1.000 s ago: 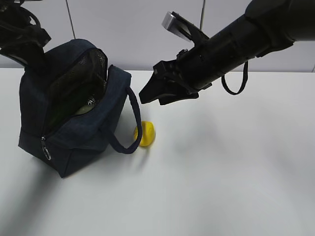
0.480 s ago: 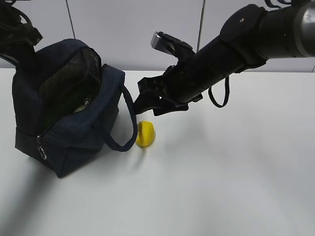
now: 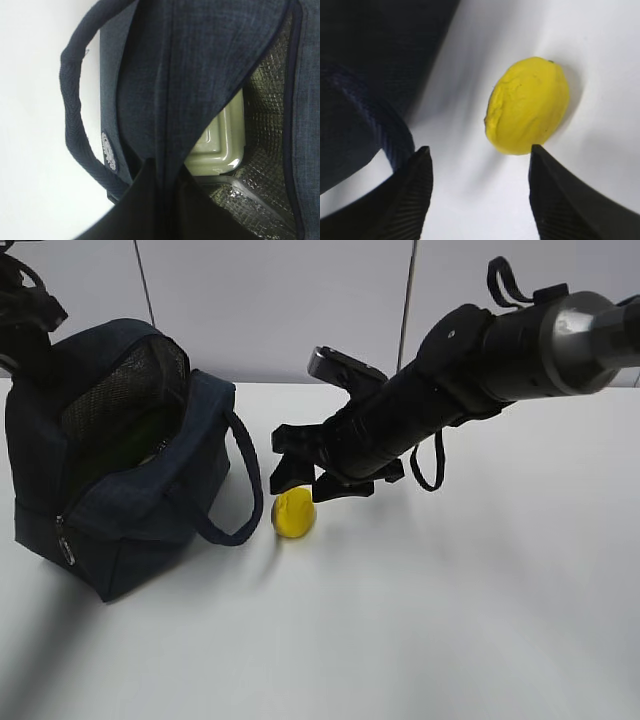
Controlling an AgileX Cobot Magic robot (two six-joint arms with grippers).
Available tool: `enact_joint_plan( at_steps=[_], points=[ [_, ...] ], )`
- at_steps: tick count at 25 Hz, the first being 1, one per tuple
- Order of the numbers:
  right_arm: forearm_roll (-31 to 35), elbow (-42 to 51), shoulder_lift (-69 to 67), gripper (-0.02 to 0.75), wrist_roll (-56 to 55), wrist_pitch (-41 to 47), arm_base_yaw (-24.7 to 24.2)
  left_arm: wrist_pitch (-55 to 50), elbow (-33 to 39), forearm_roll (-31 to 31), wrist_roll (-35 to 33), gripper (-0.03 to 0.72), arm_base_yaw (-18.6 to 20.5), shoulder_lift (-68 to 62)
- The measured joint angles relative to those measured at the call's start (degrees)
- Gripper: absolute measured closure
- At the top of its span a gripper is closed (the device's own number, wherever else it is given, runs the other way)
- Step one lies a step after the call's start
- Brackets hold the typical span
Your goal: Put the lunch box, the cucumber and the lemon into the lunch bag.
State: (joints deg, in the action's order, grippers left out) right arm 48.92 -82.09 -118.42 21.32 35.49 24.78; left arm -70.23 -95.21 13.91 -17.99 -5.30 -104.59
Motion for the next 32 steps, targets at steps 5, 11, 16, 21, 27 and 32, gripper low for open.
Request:
enact_joint_plan(
  at_steps=[5, 11, 16, 21, 27, 32],
  points=[
    [0.3, 0.0, -2.5, 0.283, -2.2, -1.4, 0.0, -0.1, 0.0, 0.0, 0.0, 0.683, 0.0, 0.0],
    [1.2, 0.0, -3.0, 0.283, -2.6, -4.5, 0.0, -0.1, 0.0, 0.0, 0.0, 0.683, 0.0, 0.0],
    [2.7, 0.0, -3.8, 0.283, -2.7, -6.8, 0.0, -0.1, 0.0, 0.0, 0.0, 0.683, 0.0, 0.0],
    [3.2, -0.2, -5.2, 0.283, -2.7, -7.1, 0.2, -0.1, 0.0, 0.4, 0.0, 0.683, 0.0, 0.0],
    [4.5, -2.1, -7.8, 0.283, -2.9, -7.4, 0.5, -0.1, 0.0, 0.9, 0.0, 0.683, 0.0, 0.0],
    [5.8, -2.5, -9.0, 0.283, -2.9, -8.6, 0.5, -0.1, 0.0, 1.0, 0.0, 0.683, 0.0, 0.0]
  ],
)
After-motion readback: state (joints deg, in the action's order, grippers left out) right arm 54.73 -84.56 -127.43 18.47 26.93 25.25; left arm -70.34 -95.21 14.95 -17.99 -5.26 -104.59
